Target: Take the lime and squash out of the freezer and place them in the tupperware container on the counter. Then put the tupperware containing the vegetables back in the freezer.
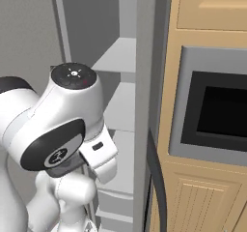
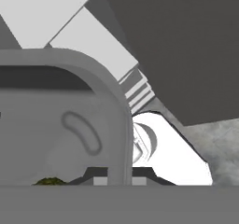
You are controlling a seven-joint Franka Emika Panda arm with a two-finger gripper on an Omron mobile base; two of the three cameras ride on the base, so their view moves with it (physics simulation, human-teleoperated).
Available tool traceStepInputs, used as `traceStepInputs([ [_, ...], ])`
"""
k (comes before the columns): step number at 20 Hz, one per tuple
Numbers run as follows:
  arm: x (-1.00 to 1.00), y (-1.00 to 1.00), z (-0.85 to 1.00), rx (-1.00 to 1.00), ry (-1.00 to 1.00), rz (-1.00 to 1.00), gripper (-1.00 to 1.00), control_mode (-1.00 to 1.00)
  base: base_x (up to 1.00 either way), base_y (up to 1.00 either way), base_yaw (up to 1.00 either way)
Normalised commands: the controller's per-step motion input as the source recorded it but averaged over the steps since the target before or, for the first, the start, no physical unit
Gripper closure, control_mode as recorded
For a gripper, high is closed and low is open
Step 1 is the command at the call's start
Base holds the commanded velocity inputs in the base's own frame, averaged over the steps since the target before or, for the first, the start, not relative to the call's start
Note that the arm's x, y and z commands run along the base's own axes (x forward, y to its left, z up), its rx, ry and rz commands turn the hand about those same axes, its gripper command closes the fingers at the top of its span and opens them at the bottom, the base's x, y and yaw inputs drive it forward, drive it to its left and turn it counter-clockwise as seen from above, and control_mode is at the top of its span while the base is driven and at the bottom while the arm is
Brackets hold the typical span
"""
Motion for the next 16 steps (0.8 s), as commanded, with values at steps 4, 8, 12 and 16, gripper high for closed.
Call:
traceStepInputs([
  [4,0.22,0.0,0.32,0.01,-0.04,-0.24,1.0,-1.0,0.0,0.0,0.0],
  [8,0.27,0.0,0.37,0.03,-0.02,-0.26,1.0,-1.0,0.0,0.0,0.0],
  [12,0.46,-0.06,0.34,0.04,0.0,-0.23,1.0,-1.0,0.0,0.0,0.0],
  [16,0.54,-0.09,0.2,0.09,0.0,-0.1,1.0,-1.0,0.0,0.0,0.0],
])
